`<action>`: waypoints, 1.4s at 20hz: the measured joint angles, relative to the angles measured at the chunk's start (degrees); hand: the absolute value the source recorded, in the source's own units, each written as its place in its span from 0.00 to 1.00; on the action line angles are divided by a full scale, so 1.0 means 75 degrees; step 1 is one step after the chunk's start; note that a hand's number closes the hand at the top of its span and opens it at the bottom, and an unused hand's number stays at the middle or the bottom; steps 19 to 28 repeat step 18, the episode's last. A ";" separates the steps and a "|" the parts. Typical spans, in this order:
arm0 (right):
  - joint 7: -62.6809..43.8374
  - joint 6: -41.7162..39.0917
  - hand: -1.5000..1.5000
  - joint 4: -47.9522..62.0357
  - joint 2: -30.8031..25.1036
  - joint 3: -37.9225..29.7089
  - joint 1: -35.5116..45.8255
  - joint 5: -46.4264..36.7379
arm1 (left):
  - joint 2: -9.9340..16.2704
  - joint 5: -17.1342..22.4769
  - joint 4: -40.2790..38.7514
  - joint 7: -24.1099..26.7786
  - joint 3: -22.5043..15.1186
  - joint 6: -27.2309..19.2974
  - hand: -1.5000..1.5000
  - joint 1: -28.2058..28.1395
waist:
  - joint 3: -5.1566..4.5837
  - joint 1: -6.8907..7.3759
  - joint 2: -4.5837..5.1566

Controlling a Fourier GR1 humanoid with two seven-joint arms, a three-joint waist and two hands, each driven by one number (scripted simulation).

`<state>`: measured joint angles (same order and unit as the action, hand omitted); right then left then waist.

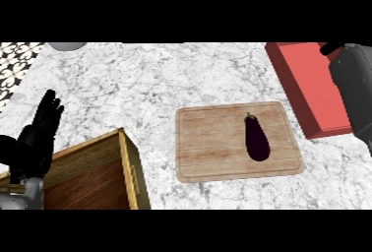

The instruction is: Pick the sweet potato from the cutting board and place it in the cardboard box

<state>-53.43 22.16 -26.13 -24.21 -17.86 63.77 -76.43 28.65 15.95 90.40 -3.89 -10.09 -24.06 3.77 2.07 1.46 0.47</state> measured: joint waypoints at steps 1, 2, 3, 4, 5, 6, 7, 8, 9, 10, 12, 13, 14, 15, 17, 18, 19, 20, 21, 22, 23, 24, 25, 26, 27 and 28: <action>0.0028 0.0123 0.00 0.0046 -0.0012 -0.0128 -0.0060 0.0104 | -0.0020 -0.0019 0.0004 0.0036 -0.0019 -0.0013 0.50 -0.0006 | 0.0002 0.0015 0.0000; 0.0166 0.0286 0.00 0.0069 -0.0027 -0.0290 -0.0168 0.0276 | -0.0005 -0.0001 -0.0013 0.0028 -0.0012 -0.0002 0.50 0.0007 | 0.0005 0.0006 0.0000; 0.0312 0.0470 0.00 0.0088 -0.0030 -0.0431 -0.0265 0.0427 | -0.0020 0.0008 0.0019 0.0033 -0.0014 0.0000 0.50 0.0001 | -0.0001 0.0022 -0.0002; 0.0467 0.0617 0.00 0.0102 -0.0053 -0.0566 -0.0308 0.0578 | -0.0026 0.0004 0.0008 0.0064 -0.0023 0.0013 0.50 0.0009 | 0.0000 0.0031 0.0001; 0.0681 0.0729 0.00 0.0118 -0.0101 -0.0697 -0.0353 0.0743 | -0.0022 0.0035 -0.0010 0.0083 -0.0017 0.0041 0.50 0.0021 | -0.0001 0.0031 0.0001; 0.0900 0.0903 0.00 0.0111 -0.0117 -0.0811 -0.0414 0.0890 | -0.0024 0.0015 -0.0016 0.0081 -0.0024 0.0023 0.50 0.0028 | 0.0000 0.0030 -0.0003; 0.1174 0.1118 0.00 0.0080 -0.0131 -0.0931 -0.0518 0.1053 | -0.0017 0.0033 -0.0021 0.0074 -0.0018 0.0032 0.50 0.0028 | 0.0001 0.0022 -0.0003; 0.1372 0.1355 0.00 0.0046 -0.0064 -0.1015 -0.0563 0.1178 | -0.0022 0.0038 -0.0025 0.0083 -0.0025 0.0038 0.50 0.0037 | 0.0001 0.0032 -0.0003; 0.1650 0.1578 0.00 -0.0005 -0.0020 -0.1104 -0.0626 0.1330 | -0.0016 0.0054 -0.0027 0.0068 -0.0021 0.0043 0.50 0.0048 | -0.0002 0.0032 -0.0005; 0.1928 0.1738 0.00 -0.0064 0.0010 -0.1191 -0.0638 0.1493 | -0.0018 0.0060 -0.0043 0.0082 -0.0025 0.0060 0.50 0.0049 | 0.0000 0.0030 -0.0009; 0.2509 0.2166 0.00 -0.0279 0.0122 -0.1389 -0.0684 0.1868 | -0.0021 0.0057 -0.0032 0.0067 -0.0019 0.0032 0.50 0.0034 | -0.0004 0.0016 -0.0025; 0.2798 0.2345 0.00 -0.0394 0.0187 -0.1491 -0.0697 0.2076 | -0.0016 0.0021 -0.0066 0.0070 -0.0024 -0.0014 0.50 0.0028 | 0.0005 -0.0012 -0.0034; 0.3082 0.2500 0.00 -0.0537 0.0256 -0.1623 -0.0743 0.2333 | 0.0005 0.0049 -0.0090 0.0052 -0.0003 -0.0013 0.50 0.0011 | 0.0008 -0.0056 -0.0054; 0.3355 0.2666 0.00 -0.0662 0.0303 -0.1754 -0.0778 0.2576 | -0.0014 0.0055 -0.0070 0.0073 -0.0005 -0.0028 0.50 -0.0018 | 0.0008 -0.0057 -0.0060; 0.3893 0.2915 0.00 -0.0972 0.0412 -0.2015 -0.0854 0.3111 | 0.0014 0.0088 -0.0081 0.0010 0.0030 -0.0055 0.50 -0.0034 | 0.0004 -0.0112 -0.0086; 0.4154 0.2969 0.00 -0.1107 0.0399 -0.2148 -0.0950 0.3369 | -0.0003 0.0080 -0.0062 0.0034 0.0036 -0.0068 0.50 -0.0081 | 0.0002 -0.0132 -0.0102; 0.4154 0.2969 0.00 -0.1107 0.0399 -0.2148 -0.0950 0.3369 | -0.0003 0.0080 -0.0062 0.0034 0.0036 -0.0068 0.50 -0.0081 | 0.0002 -0.0132 -0.0102; 0.4154 0.2969 0.00 -0.1107 0.0399 -0.2148 -0.0950 0.3369 | -0.0003 0.0080 -0.0062 0.0034 0.0036 -0.0068 0.50 -0.0081 | 0.0002 -0.0132 -0.0102; 0.4154 0.2969 0.00 -0.1107 0.0399 -0.2148 -0.0950 0.3369 | -0.0003 0.0080 -0.0062 0.0034 0.0036 -0.0068 0.50 -0.0081 | 0.0002 -0.0132 -0.0102; 0.4154 0.2969 0.00 -0.1107 0.0399 -0.2148 -0.0950 0.3369 | -0.0003 0.0080 -0.0062 0.0034 0.0036 -0.0068 0.50 -0.0081 | 0.0002 -0.0132 -0.0102; 0.4154 0.2969 0.00 -0.1107 0.0399 -0.2148 -0.0950 0.3369 | -0.0003 0.0080 -0.0062 0.0034 0.0036 -0.0068 0.50 -0.0081 | 0.0002 -0.0132 -0.0102; 0.4154 0.2969 0.00 -0.1107 0.0399 -0.2148 -0.0950 0.3369 | -0.0003 0.0080 -0.0062 0.0034 0.0036 -0.0068 0.50 -0.0081 | 0.0002 -0.0132 -0.0102; 0.4154 0.2969 0.00 -0.1107 0.0399 -0.2148 -0.0950 0.3369 | -0.0003 0.0080 -0.0062 0.0034 0.0036 -0.0068 0.50 -0.0081 | 0.0002 -0.0132 -0.0102; 0.4154 0.2969 0.00 -0.1107 0.0399 -0.2148 -0.0950 0.3369 | -0.0003 0.0080 -0.0062 0.0034 0.0036 -0.0068 0.50 -0.0081 | 0.0002 -0.0132 -0.0102; 0.4154 0.2969 0.00 -0.1107 0.0399 -0.2148 -0.0950 0.3369 | -0.0003 0.0080 -0.0062 0.0034 0.0036 -0.0068 0.50 -0.0081 | 0.0002 -0.0132 -0.0102; 0.4154 0.2969 0.00 -0.1107 0.0399 -0.2148 -0.0950 0.3369 | -0.0003 0.0080 -0.0062 0.0034 0.0036 -0.0068 0.50 -0.0081 | 0.0002 -0.0132 -0.0102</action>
